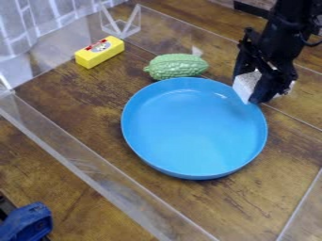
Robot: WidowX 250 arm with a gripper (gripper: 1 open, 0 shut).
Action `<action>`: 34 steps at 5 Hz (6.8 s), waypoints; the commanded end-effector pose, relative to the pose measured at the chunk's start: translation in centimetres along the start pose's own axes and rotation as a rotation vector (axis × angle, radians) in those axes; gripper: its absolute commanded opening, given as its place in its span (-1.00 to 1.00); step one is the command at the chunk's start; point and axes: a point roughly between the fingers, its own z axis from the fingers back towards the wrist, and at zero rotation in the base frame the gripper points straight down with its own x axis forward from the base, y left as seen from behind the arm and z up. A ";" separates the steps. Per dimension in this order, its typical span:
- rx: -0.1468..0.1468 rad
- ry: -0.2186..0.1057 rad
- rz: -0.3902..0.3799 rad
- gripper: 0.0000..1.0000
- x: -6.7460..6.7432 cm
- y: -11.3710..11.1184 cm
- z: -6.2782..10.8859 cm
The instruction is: Put the white object in the blue tray
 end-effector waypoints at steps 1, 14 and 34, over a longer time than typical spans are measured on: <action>0.029 -0.053 0.035 -1.00 -0.4 2.0 2.0; -0.123 -0.051 0.095 1.00 -3.3 0.8 -3.0; -0.222 -0.032 0.167 1.00 0.8 -3.3 -5.4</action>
